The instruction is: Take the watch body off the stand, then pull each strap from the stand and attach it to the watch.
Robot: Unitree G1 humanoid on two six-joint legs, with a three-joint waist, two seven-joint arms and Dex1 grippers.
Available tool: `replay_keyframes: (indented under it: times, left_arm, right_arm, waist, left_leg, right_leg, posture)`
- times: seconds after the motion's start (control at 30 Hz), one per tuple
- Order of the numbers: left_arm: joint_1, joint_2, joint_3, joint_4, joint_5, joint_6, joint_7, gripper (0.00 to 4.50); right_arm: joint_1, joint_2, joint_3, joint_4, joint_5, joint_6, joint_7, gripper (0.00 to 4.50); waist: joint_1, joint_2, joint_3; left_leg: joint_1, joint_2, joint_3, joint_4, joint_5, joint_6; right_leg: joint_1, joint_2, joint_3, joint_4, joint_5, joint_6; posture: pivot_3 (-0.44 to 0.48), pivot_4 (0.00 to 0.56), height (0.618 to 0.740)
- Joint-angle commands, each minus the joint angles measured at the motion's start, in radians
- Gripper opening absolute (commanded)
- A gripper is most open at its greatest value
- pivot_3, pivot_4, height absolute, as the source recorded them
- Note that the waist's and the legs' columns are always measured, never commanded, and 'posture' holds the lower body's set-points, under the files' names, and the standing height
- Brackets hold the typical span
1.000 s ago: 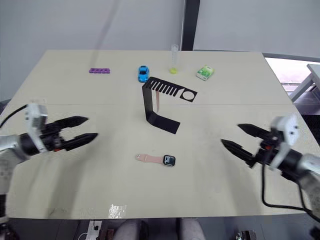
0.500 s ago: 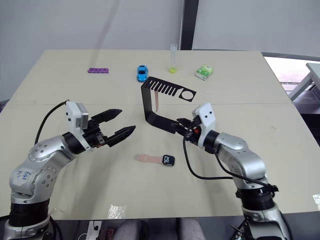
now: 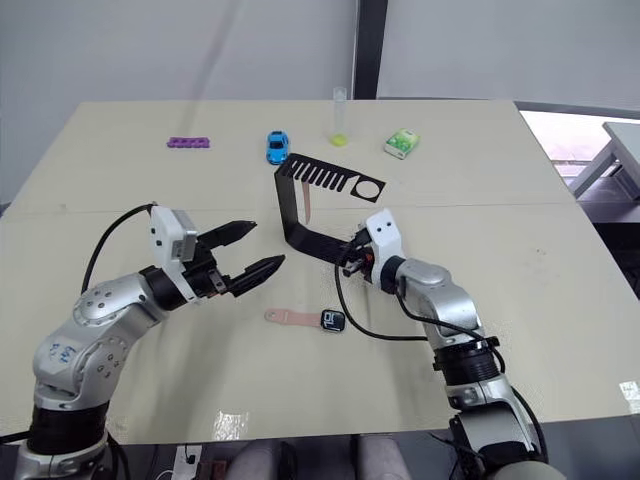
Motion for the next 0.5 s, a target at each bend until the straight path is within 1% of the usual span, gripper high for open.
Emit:
replay_keyframes:
  times: [0.03, 0.1, 0.23, 0.43, 0.5]
  left_arm:
    - [-0.018, 0.000, -0.003, -0.042, 0.004, -0.003, 0.015, 4.50]
    - [-0.026, -0.006, 0.001, -0.032, 0.001, 0.001, 0.025, 4.50]
    - [-0.031, -0.024, -0.036, -0.043, 0.023, -0.001, 0.048, 4.50]
    - [-0.041, -0.105, -0.118, -0.025, 0.141, -0.030, 0.160, 4.50]
    - [-0.046, -0.113, -0.156, -0.010, 0.211, -0.077, 0.176, 4.50]
  right_arm:
    - [-0.022, 0.014, 0.009, 0.010, -0.021, -0.018, 0.000, 0.08]
    - [-0.031, 0.018, 0.011, 0.033, -0.034, 0.001, -0.004, 0.08]
    - [-0.038, 0.003, 0.035, 0.068, -0.068, 0.038, 0.003, 0.08]
    - [-0.035, 0.007, 0.028, 0.066, -0.069, 0.062, 0.010, 0.08]
    - [-0.034, 0.008, 0.029, 0.062, -0.068, 0.068, 0.012, 0.08]
  waist:
    - [0.000, 0.000, 0.000]
    - [0.000, 0.000, 0.000]
    - [0.001, 0.000, 0.000]
    - [0.002, 0.000, 0.000]
    - [0.002, 0.000, 0.000]
  left_leg:
    - [0.000, 0.000, 0.000, 0.000, 0.000, 0.000]
    - [0.000, 0.000, 0.000, 0.000, 0.000, 0.000]
    - [0.000, 0.000, 0.000, 0.000, 0.000, 0.000]
    - [0.000, 0.000, 0.000, 0.000, 0.000, 0.000]
    - [0.000, 0.000, 0.000, 0.000, 0.000, 0.000]
  right_leg:
    - [0.000, 0.000, 0.000, 0.000, 0.000, 0.000]
    - [0.000, 0.000, 0.000, 0.000, 0.000, 0.000]
    - [0.000, 0.000, 0.000, 0.000, 0.000, 0.000]
    - [0.001, 0.000, 0.000, 0.000, 0.000, 0.000]
    - [0.001, 0.000, 0.000, 0.000, 0.000, 0.000]
  posture:
    - [0.000, 0.150, 0.740]
    - [0.000, 0.150, 0.740]
    - [0.000, 0.150, 0.740]
    - [0.000, 0.150, 0.740]
    - [0.000, 0.150, 0.740]
